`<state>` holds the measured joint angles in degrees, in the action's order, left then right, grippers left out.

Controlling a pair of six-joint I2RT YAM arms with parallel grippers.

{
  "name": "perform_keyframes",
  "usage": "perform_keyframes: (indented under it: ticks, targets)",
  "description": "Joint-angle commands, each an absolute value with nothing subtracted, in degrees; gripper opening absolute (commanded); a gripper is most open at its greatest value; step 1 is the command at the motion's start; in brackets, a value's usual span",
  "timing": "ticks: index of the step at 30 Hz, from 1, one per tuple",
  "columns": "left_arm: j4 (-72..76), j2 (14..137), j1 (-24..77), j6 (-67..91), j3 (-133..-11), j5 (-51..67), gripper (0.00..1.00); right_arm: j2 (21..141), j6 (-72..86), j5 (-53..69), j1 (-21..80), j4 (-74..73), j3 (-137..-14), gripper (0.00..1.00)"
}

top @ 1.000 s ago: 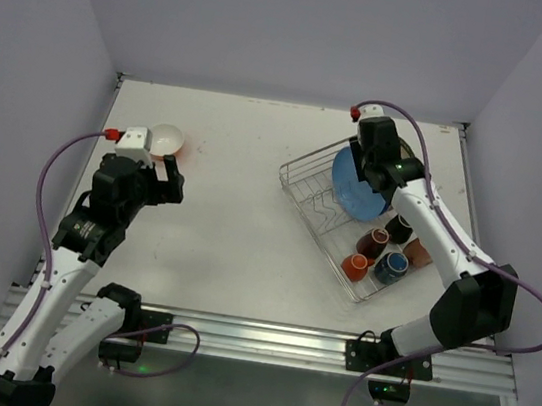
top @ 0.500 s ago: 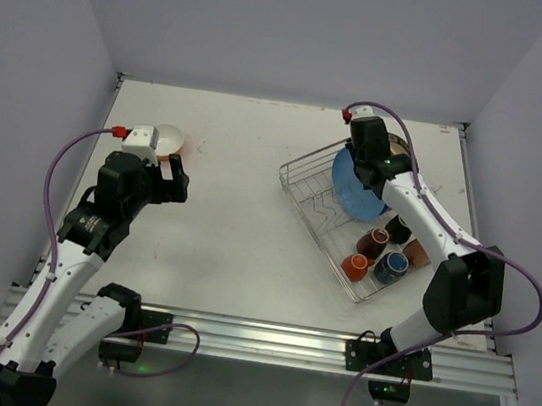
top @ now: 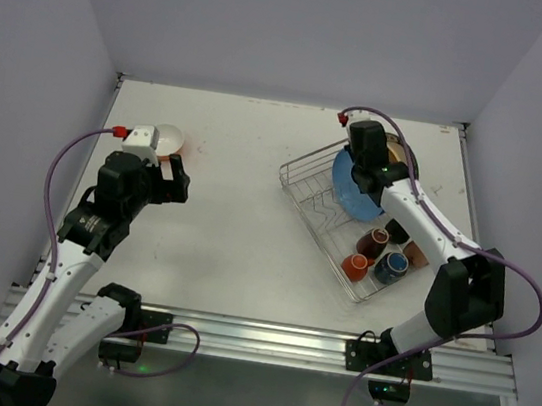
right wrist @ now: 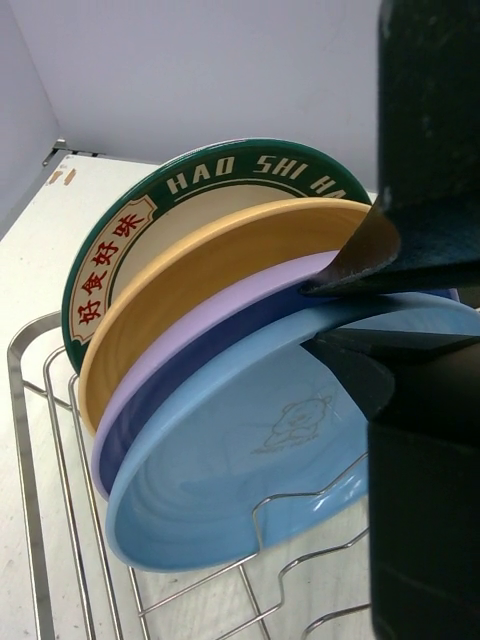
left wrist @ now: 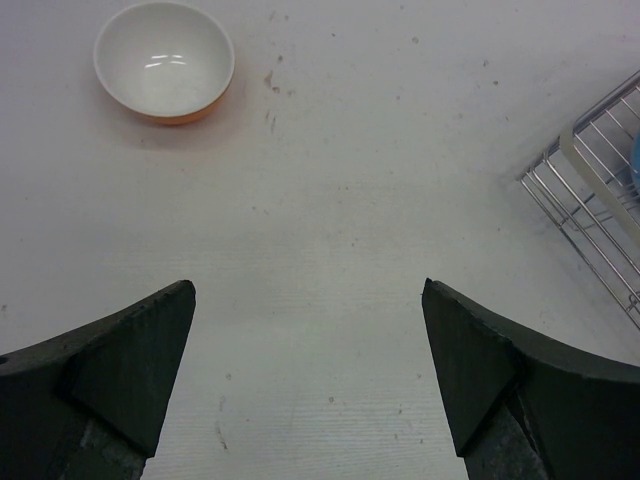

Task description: Unload the mixed dishes from the dish rack

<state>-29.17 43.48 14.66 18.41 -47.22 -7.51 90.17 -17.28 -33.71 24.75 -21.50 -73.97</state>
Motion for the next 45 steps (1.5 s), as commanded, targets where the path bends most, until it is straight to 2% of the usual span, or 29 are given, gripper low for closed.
perform_keyframes:
  ticks: [1,14,30,36,41,44,45]
  targets:
    - [-26.46,43.16,14.59,17.49,-47.37,-8.09,1.00,88.06,-17.84,-34.72,25.40,-17.23,-73.30,0.01]
    - [-26.54,42.80,14.50,17.75,-47.20,-8.70,1.00,84.55,-23.29,-37.35,27.07,-11.87,-72.60,0.00]
    - [-26.98,42.19,14.59,18.11,-47.37,-10.98,1.00,78.23,-25.05,-40.78,29.79,-12.48,-73.91,0.00]
    - [-27.16,41.84,14.59,18.37,-47.20,-11.34,1.00,73.40,-20.75,-37.27,29.97,-15.90,-74.88,0.00]
    - [-27.51,42.27,14.59,18.37,-48.16,-10.81,1.00,70.58,-10.74,-33.76,29.97,-23.19,-77.16,0.00]
    - [-28.30,44.55,14.59,20.03,-51.14,-6.43,1.00,68.82,-0.29,-26.65,29.97,-28.03,-78.57,0.00]
    - [-28.65,45.43,14.59,22.13,-53.33,-2.24,1.00,68.21,3.13,-20.71,29.97,-28.39,-77.97,0.00]
